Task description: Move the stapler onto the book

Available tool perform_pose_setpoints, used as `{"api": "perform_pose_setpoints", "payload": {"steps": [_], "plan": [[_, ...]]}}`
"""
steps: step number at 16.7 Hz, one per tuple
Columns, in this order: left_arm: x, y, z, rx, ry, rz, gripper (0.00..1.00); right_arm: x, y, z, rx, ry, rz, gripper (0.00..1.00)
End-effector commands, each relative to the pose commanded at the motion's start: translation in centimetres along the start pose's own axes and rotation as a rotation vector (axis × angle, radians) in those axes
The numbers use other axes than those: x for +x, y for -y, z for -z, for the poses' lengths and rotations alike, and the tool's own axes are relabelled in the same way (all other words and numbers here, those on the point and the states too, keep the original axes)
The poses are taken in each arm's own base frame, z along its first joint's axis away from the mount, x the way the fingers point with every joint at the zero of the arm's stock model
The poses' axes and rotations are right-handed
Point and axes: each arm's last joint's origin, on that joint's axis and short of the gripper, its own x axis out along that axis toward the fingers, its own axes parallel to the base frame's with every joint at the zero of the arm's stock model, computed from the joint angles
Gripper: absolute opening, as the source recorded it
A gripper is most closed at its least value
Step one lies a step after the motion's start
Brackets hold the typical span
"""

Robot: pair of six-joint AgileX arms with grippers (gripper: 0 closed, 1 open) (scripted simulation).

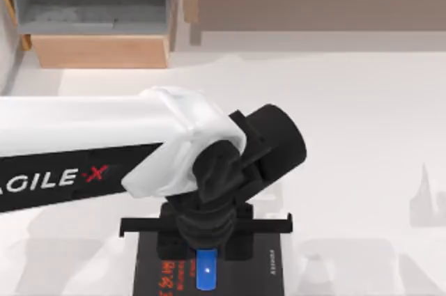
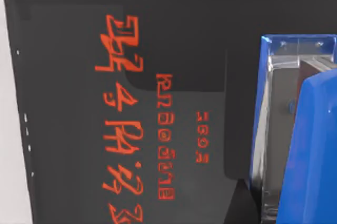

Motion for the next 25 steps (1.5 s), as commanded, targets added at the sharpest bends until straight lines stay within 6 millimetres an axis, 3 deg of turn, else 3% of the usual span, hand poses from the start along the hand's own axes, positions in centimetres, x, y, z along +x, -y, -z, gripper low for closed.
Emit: {"api": "perform_pose_setpoints", "payload": {"steps": [4, 8, 21, 25], "plan": [[1.9, 0.0, 0.1, 0.001, 0.002, 0.002, 0.0, 0.0, 0.0, 0.0, 0.0, 0.0, 0.0, 1.0], [2.1, 0.0, 0.1, 0.001, 0.003, 0.002, 0.0, 0.0, 0.0, 0.0, 0.0, 0.0, 0.0, 1.0], [2.1, 0.0, 0.1, 0.001, 0.003, 0.002, 0.98, 0.0, 0.0, 0.0, 0.0, 0.0, 0.0, 1.0], [2.1, 0.0, 0.1, 0.001, 0.003, 0.002, 1.0, 0.0, 0.0, 0.0, 0.0, 0.0, 0.0, 1.0]]}}
